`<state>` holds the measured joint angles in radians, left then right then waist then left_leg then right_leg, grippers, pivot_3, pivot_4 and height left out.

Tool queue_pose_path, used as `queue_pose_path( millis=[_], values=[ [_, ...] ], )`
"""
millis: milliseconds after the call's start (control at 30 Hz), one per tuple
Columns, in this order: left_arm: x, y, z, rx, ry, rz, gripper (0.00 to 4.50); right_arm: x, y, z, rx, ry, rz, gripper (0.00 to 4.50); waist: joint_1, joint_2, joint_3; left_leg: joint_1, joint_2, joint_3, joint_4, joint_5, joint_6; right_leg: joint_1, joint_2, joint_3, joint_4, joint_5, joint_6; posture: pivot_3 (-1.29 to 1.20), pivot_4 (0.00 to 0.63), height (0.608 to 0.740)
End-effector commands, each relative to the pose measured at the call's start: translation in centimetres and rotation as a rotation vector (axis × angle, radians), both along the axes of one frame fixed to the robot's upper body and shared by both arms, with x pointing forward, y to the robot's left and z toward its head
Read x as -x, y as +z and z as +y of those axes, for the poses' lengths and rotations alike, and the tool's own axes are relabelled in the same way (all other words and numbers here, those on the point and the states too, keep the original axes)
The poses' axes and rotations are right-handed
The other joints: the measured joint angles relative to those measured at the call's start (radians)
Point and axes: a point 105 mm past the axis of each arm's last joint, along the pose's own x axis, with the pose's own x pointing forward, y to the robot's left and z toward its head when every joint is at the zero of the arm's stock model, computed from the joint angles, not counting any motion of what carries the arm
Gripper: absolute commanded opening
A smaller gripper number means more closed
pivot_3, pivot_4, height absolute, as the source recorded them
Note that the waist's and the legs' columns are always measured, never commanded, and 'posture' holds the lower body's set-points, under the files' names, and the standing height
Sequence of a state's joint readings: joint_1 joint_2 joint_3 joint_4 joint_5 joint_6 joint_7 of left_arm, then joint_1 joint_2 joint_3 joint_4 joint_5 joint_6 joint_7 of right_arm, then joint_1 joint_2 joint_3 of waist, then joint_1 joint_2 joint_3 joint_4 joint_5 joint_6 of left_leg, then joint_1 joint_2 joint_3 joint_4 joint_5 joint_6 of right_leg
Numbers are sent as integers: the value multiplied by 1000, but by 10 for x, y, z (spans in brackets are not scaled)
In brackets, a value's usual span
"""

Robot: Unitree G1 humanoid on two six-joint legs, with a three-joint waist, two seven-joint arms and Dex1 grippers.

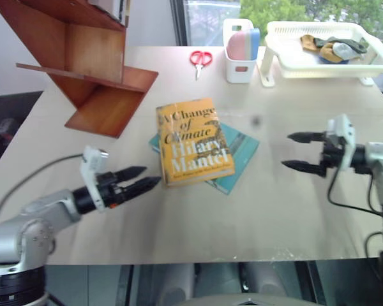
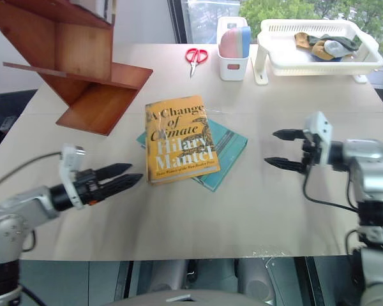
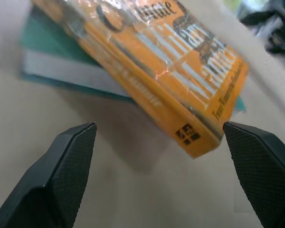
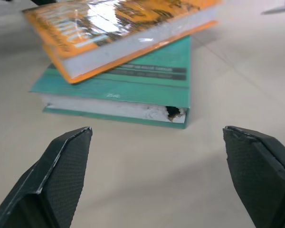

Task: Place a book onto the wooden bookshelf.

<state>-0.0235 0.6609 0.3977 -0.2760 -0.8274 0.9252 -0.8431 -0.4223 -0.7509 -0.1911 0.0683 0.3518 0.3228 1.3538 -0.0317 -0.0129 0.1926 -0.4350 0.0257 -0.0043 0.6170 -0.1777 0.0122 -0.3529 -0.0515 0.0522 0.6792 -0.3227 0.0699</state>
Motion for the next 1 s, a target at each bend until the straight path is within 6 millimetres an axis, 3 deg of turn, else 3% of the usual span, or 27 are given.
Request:
queue_pose_path(
  millis=[33, 300, 500, 700, 767, 800, 1000],
  values=[
    [-4, -18, 4, 20, 48, 45, 4471, 18, 24, -2, 0, -24, -73, 4500, -4, 0, -1, 2, 0, 0, 0, 0, 0, 2, 0, 0, 0, 0, 0, 0, 150, 740],
    [-27, -15, -12, 415, 114, 72, 4471, 42, 29, -3, -4, -80, -69, 4500, 5, 0, -2, 5, -2, -3, 3, 0, 0, 8, -2, -3, -1, 0, 0, 0, 150, 740],
    [-42, -18, -22, 484, 120, 93, 4471, 43, 26, -4, -3, -97, -65, 4500, 22, 1, -4, 4, -2, -5, 4, 0, 0, 8, -1, -5, 0, 0, 0, 0, 150, 740],
    [-43, -16, -33, 499, 73, 105, 4471, 42, 25, 1, -15, -89, -62, 4500, 24, 1, -4, 3, -3, -6, 7, 0, 0, 9, -1, -6, 0, 0, 0, 0, 150, 740],
    [-40, -16, -33, 505, 66, 111, 3692, 41, 23, 2, -17, -86, -58, 4500, 25, 1, -4, 3, -3, -6, 7, 0, 0, 9, -1, -6, 0, 0, 0, 0, 150, 740],
    [-39, -16, -34, 507, 59, 115, 3650, 41, 22, 3, -17, -85, -57, 4500, 24, 1, -4, 3, -3, -6, 7, 0, 0, 9, -1, -6, 0, 0, 0, 0, 150, 740],
    [-27, -11, -42, 519, 9, 125, 1123, 39, 20, 4, -20, -77, -53, 4500, 21, 1, -4, 3, -2, -7, 7, 0, 0, 9, -1, -6, -1, 0, 0, 0, 150, 740]
  ],
)
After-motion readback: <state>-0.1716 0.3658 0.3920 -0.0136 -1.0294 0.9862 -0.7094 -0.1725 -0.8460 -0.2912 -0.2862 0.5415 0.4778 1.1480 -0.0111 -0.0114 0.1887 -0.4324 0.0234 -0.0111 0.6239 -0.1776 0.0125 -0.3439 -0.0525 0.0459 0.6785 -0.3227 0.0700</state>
